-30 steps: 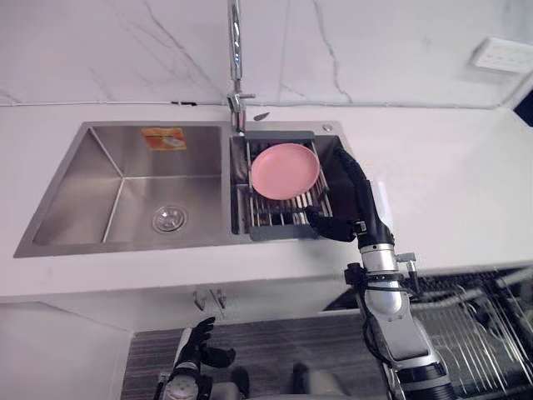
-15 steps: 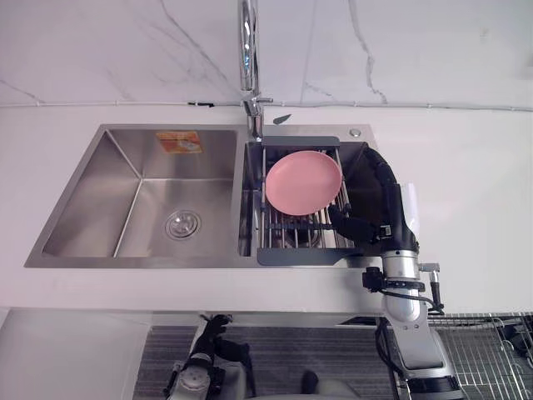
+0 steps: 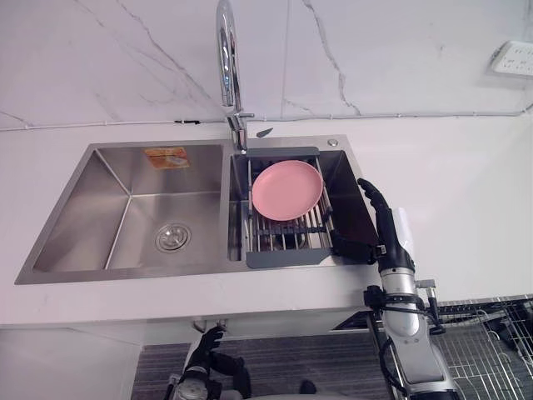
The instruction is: Walk over to the sink, pick up the cup, carry it to the dishwasher, place the cup inside the dishwasher, then close the dishwasher door
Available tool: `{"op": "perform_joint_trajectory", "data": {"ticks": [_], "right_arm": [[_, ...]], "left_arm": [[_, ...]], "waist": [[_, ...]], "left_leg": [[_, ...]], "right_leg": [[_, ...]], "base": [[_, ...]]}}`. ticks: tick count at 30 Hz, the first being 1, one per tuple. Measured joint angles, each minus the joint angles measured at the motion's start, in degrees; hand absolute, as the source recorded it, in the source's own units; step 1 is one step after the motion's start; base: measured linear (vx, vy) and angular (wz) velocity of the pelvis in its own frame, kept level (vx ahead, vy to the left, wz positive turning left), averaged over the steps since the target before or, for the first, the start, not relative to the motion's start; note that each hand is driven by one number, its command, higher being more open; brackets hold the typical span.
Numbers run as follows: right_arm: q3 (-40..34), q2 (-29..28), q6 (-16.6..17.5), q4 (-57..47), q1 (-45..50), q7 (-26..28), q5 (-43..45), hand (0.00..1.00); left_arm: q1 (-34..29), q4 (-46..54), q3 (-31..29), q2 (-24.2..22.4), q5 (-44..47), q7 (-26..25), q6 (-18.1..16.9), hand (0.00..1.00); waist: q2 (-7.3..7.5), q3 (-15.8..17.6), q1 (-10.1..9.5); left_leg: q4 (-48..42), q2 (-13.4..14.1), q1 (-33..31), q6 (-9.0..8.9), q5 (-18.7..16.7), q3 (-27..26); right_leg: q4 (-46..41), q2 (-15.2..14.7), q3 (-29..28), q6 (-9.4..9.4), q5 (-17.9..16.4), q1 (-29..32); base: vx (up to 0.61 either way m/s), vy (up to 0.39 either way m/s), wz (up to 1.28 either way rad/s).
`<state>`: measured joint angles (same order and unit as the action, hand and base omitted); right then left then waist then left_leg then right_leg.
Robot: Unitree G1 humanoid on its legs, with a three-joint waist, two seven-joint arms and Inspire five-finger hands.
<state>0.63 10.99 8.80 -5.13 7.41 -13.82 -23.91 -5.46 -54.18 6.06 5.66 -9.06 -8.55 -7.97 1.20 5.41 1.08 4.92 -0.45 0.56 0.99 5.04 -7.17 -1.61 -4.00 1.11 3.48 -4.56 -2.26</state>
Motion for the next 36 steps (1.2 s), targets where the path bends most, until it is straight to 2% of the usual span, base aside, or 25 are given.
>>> {"op": "perform_joint_trajectory", "data": {"ticks": [11, 18, 28, 36], "right_arm": [[-0.5, -4.8, -2.1, 2.7, 0.0, -1.2, 0.2, 0.9], [-1.7, -4.7, -2.2, 1.0, 0.0, -1.4, 0.0, 0.9], [-1.3, 3.0, -2.2, -0.8, -1.0, -1.1, -2.8, 0.9], [4.3, 10.3, -1.7, 4.6, -9.1, 0.8, -3.3, 0.9]], "left_arm": [[-0.9, -1.5, -5.9, -0.5, 6.2, 0.2, 0.7, 0.9], [-1.3, -1.5, -8.0, -1.0, 7.4, 0.2, 1.0, 0.9], [-1.3, -1.2, -8.4, -1.1, 7.4, 0.5, 0.9, 0.9], [-1.4, -0.7, -8.4, -1.2, 7.4, 1.3, 0.1, 0.9]], "waist": [[0.46, -0.9, -0.32], [0.43, -0.9, -0.41], [0.29, -0.8, -1.14], [0.03, 0.3, -1.62]], "left_leg": [[0.1, 0.4, 1.3, -0.03, 0.0, -0.1], [0.3, 0.5, 1.4, -0.32, -0.2, -0.2], [0.3, 0.5, 0.9, -0.33, -0.2, 0.1], [0.4, 0.4, 0.5, -0.33, -0.2, 0.9]], "right_leg": [[0.1, -0.3, 0.5, 0.15, 0.1, -1.4], [0.1, -0.4, 0.6, 0.2, 0.1, -1.6], [0.5, -0.4, 1.3, 0.23, 0.1, -1.8], [0.5, -0.5, 2.2, 0.24, 0.1, -1.7]], "base": [[0.0, 0.0, 0.0], [0.0, 0.002, 0.0], [0.02, -0.008, 0.02], [-0.01, -0.012, 0.05]]}}
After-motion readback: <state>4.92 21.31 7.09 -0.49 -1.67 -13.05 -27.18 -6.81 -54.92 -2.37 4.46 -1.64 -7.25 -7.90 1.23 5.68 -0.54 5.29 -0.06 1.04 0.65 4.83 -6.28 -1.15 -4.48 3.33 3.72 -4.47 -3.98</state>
